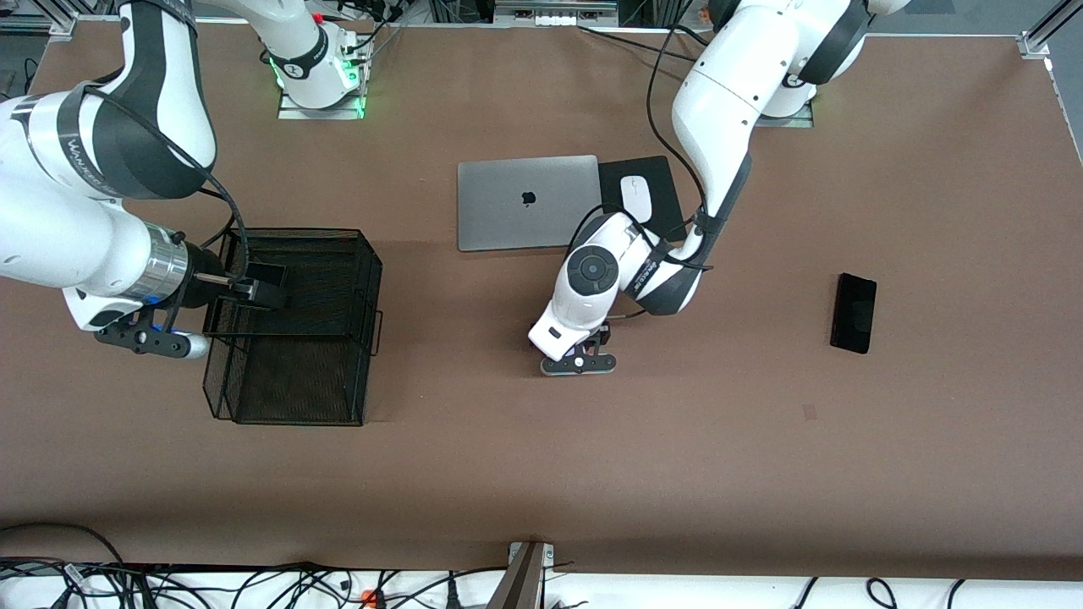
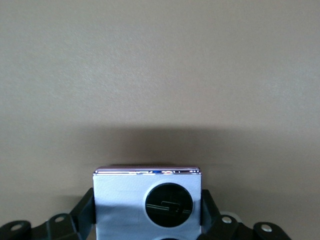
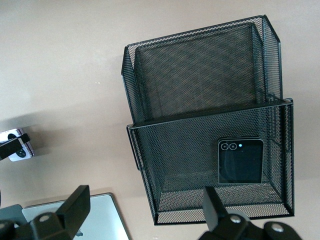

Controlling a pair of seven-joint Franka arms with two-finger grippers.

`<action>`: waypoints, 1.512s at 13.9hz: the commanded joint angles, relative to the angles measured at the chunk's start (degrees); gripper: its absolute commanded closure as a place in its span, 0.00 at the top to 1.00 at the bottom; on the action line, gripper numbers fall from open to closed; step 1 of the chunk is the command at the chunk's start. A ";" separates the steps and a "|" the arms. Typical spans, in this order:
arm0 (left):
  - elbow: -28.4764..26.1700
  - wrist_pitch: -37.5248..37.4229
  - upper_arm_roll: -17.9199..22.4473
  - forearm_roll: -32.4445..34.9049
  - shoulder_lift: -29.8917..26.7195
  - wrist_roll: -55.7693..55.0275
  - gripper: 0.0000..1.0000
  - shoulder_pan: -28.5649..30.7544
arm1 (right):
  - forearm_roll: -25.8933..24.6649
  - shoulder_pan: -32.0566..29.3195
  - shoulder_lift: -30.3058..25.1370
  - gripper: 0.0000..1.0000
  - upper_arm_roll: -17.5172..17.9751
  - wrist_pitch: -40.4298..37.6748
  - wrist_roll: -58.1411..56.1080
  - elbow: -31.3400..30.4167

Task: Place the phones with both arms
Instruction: 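Set the white phone down with the left gripper while the right gripper withdraws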

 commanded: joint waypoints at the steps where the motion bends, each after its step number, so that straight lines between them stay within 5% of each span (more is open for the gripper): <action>1: 2.08 -0.38 1.42 -0.78 0.95 -1.33 1.00 -1.35 | 1.10 -0.49 0.86 1.00 0.15 -1.21 -0.49 1.73; 6: 2.08 -5.45 1.68 -0.34 -1.41 -3.01 1.00 -0.57 | 1.27 -0.32 0.86 1.00 0.24 -1.21 -0.23 1.73; 12: -1.42 -20.67 0.80 -1.04 -8.70 15.34 1.00 8.48 | 0.66 5.20 1.91 1.00 1.20 3.33 -0.76 1.82; 18: -17.41 -24.38 1.15 0.45 -21.53 42.83 1.00 22.01 | 1.27 16.28 15.85 1.00 1.73 13.79 16.17 11.99; 21: -21.46 -24.20 1.15 3.26 -24.79 52.33 1.00 27.46 | 0.92 17.00 24.04 1.00 7.95 26.17 21.38 15.44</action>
